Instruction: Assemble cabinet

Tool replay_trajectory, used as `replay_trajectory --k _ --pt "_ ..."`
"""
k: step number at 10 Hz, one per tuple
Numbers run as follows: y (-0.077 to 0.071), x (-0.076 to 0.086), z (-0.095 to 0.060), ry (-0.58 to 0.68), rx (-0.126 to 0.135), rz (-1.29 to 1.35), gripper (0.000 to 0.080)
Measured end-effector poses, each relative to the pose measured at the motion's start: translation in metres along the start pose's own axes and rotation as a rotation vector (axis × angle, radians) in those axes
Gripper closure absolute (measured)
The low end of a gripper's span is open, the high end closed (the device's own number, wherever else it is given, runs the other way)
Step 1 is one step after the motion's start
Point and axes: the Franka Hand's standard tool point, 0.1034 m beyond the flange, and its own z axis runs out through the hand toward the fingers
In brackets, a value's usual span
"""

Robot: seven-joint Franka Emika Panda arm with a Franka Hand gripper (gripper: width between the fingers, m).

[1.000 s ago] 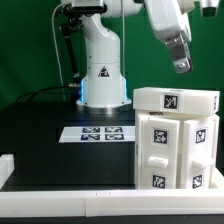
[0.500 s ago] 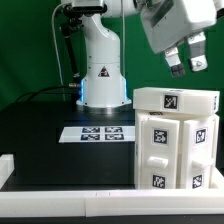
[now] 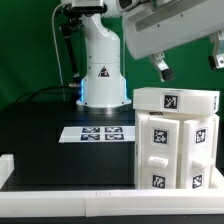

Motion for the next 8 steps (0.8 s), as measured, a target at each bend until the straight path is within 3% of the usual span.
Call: replay_trajectory --k 1,2,4,5,8 --pt "0.0004 -0.0002 -0.0003 0.002 -0.008 -0.115 0.0002" --pt "0.0005 -0.0001 -0.0024 0.019 -0.049 -0.364 0.0002" --pt "0.0029 -0.0003 -0.0020 0.004 -0.089 -0.709 0.0002" --pt "0.0027 0.0002 -0.0005 -0.018 -0.128 -0.914 0.0002" --pt "0.0033 0.0022 -0.0006 -0.034 -0.130 -1.100 0.0002"
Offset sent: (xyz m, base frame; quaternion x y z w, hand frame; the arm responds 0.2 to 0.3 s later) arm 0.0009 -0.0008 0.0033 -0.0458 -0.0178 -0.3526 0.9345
